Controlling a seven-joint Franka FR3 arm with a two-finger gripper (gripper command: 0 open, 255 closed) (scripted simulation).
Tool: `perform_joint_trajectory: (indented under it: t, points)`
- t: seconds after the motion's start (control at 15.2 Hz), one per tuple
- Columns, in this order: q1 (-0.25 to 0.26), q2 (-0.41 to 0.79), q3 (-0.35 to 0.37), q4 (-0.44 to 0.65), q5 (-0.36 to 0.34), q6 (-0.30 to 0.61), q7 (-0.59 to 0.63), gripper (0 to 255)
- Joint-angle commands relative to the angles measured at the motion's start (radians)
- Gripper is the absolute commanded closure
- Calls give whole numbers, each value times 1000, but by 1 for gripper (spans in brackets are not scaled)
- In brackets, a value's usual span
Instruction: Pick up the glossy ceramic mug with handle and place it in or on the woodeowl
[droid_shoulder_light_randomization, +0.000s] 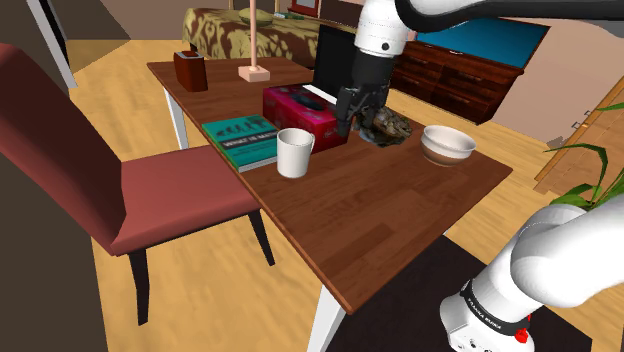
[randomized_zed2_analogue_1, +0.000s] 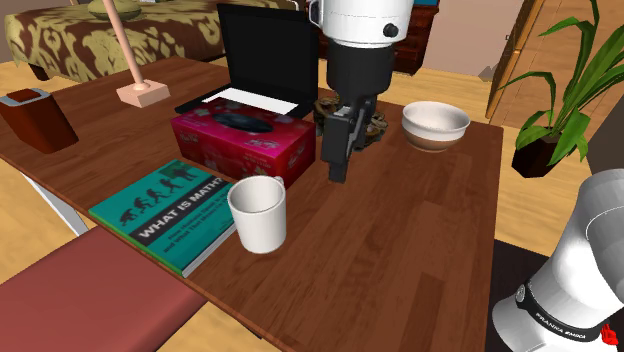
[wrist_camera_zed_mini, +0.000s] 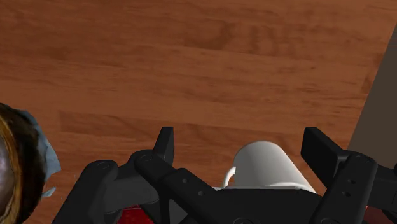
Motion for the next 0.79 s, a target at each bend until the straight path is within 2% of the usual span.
perform_joint_trajectory:
  t: [0.0,0.4,0.73]
  points:
    - [1,80,32,54,-16,21,32,0]
    - [17,324,117,247,-100,45,138,0]
    - [58,530,160,436,-195,27,224,0]
